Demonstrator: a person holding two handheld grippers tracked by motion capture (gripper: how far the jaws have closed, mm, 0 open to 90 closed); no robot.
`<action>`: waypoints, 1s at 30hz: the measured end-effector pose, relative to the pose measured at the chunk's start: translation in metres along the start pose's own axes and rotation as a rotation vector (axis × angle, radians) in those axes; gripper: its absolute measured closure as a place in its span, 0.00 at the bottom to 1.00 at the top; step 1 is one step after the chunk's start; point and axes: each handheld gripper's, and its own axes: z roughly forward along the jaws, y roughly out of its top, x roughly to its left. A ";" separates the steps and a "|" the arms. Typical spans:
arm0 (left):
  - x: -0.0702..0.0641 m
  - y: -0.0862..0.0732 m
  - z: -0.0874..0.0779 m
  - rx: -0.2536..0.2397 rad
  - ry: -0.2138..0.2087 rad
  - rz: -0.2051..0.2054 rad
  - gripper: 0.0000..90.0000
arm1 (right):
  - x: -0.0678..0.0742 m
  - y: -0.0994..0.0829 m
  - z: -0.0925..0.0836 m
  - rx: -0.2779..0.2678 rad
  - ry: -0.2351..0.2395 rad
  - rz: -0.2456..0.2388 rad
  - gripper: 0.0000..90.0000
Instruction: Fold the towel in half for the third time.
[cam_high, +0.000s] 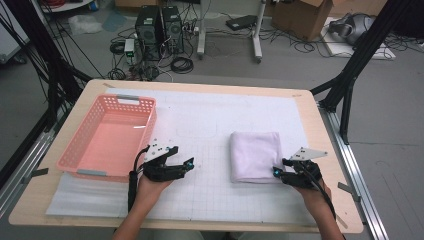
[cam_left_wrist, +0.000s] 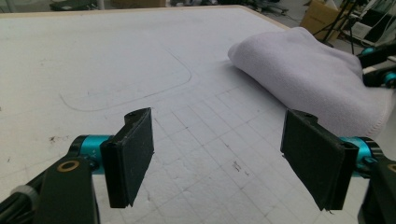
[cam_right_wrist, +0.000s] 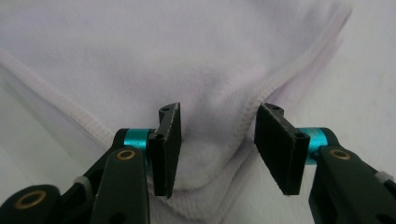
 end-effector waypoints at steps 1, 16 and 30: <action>0.000 0.000 0.000 0.000 -0.002 -0.001 0.29 | -0.001 -0.004 -0.001 -0.006 0.012 0.024 0.56; -0.005 0.001 0.002 -0.012 -0.017 0.041 0.21 | -0.015 -0.013 -0.034 -0.190 -0.040 0.151 0.24; -0.004 0.001 0.000 -0.019 -0.025 0.023 0.21 | -0.014 -0.014 -0.040 -0.198 -0.030 0.105 0.20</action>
